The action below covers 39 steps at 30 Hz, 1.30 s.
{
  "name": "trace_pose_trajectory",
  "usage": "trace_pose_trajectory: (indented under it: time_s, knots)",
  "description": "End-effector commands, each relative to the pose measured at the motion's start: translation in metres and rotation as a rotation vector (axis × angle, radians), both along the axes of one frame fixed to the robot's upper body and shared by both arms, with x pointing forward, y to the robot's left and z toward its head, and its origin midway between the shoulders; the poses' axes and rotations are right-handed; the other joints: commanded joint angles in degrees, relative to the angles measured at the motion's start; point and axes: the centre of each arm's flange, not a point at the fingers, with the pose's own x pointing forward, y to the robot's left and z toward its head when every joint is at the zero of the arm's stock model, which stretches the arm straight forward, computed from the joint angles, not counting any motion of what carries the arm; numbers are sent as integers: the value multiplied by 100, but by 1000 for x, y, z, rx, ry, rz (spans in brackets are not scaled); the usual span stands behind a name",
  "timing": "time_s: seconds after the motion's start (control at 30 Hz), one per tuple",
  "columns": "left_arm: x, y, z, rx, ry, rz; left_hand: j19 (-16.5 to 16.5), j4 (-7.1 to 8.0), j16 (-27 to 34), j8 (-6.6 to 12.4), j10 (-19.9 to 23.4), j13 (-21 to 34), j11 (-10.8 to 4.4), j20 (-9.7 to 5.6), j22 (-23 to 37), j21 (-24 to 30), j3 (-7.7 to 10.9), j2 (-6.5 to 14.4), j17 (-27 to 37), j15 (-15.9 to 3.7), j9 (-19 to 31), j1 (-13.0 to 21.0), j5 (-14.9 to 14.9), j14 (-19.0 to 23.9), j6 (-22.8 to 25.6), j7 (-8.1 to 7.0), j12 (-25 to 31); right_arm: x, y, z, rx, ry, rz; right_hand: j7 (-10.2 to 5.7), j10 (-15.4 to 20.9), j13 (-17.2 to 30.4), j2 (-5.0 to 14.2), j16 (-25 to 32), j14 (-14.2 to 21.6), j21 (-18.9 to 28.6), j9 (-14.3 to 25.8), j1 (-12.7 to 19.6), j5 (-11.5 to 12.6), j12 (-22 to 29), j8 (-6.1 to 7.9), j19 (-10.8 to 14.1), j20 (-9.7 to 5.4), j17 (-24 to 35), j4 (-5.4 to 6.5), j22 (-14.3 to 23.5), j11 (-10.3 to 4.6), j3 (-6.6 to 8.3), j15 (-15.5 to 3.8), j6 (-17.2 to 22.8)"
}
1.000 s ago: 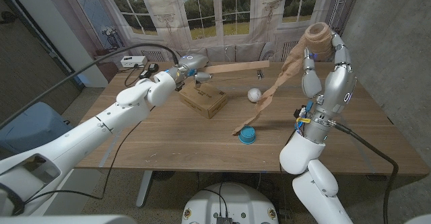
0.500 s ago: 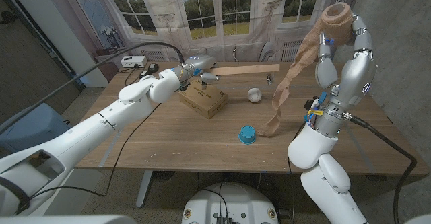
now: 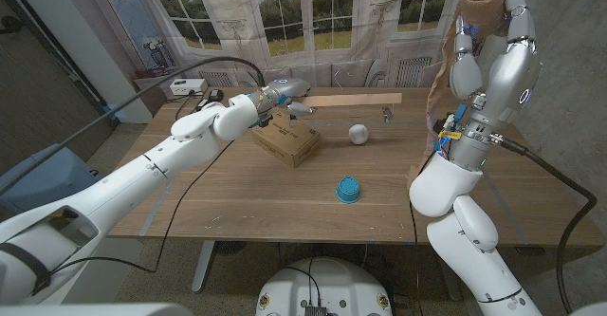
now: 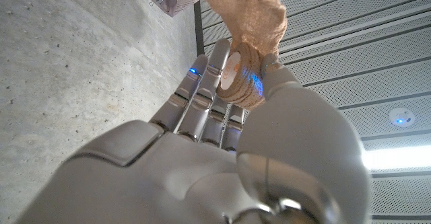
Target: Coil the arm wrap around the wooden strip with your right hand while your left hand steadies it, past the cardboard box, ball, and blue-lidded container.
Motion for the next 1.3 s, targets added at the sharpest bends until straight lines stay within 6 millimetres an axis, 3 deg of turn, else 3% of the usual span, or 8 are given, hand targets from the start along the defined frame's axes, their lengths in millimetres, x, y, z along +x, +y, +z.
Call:
trace_pose_trajectory:
  time_s: [0.03, 0.5, 1.3]
  knots:
    - [9, -13, 4, 5, 23, -48, 28, -25, 6, 40, -59, -3, -130, -285, 16, 18, -6, -32, 18, -5, 14, 28, -11, 25, 28, 37, 19, 1, 6, 28, -21, -5, -17, -471, 1448, 38, 559, -17, 85, 41, 381, 226, 36, 751, 855, -15, -318, 28, 151, 22, -672, 119, -687, 2131]
    - [15, -38, 5, 65, 65, -75, 31, -19, 14, 54, -76, -2, -148, -298, 29, 19, -5, -32, 36, -8, -34, 32, 8, 23, 15, 45, 14, 13, 6, 60, -29, 1, 4, -457, 1457, 71, 555, -65, 103, 104, 379, 231, 43, 776, 858, -40, -325, 78, 157, 24, -689, 107, -688, 2140]
    - [24, -64, -5, 129, 138, -100, 31, -18, 35, 91, -67, -3, -135, -287, 32, 15, -10, -37, 76, -9, -77, 46, 32, 15, -6, 57, 17, 34, -6, 122, -16, 85, 62, -448, 1508, 47, 556, -110, 188, 231, 360, 240, 49, 782, 861, -49, -312, 182, 167, 21, -671, 81, -681, 2173]
